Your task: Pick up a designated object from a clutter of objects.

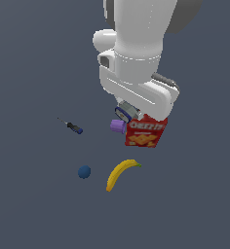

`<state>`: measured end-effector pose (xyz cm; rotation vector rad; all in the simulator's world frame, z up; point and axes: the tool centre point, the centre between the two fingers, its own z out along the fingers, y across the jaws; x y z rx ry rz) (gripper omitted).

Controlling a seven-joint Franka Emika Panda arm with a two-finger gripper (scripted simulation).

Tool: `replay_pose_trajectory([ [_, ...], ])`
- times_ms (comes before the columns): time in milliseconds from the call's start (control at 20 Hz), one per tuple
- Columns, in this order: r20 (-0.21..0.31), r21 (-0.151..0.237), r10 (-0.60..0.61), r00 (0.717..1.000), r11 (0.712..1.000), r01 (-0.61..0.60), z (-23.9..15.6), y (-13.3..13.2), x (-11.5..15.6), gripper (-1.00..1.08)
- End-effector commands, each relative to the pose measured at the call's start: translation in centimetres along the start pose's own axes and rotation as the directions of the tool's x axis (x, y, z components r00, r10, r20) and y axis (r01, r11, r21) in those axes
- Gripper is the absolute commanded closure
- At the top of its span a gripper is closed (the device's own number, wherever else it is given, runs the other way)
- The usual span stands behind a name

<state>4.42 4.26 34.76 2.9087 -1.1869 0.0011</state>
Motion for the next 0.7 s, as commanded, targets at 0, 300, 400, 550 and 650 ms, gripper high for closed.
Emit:
replay_pose_trajectory([
  [0, 0.0, 0.0, -0.002, 1.0, 1.0, 0.002, -1.0, 0.2, 1.5, 1.08],
  [300, 0.0, 0.0, -0.002, 1.0, 1.0, 0.002, -2.4, 0.5, 3.6, 1.08],
  [400, 0.0, 0.0, -0.002, 1.0, 1.0, 0.002, -2.6, 0.5, 4.0, 1.08],
  [550, 0.001, 0.0, -0.002, 1.0, 1.0, 0.002, -2.8, 0.5, 4.3, 1.08],
  [650, 0.001, 0.0, -0.002, 1.0, 1.0, 0.002, -2.8, 0.5, 4.4, 1.08],
])
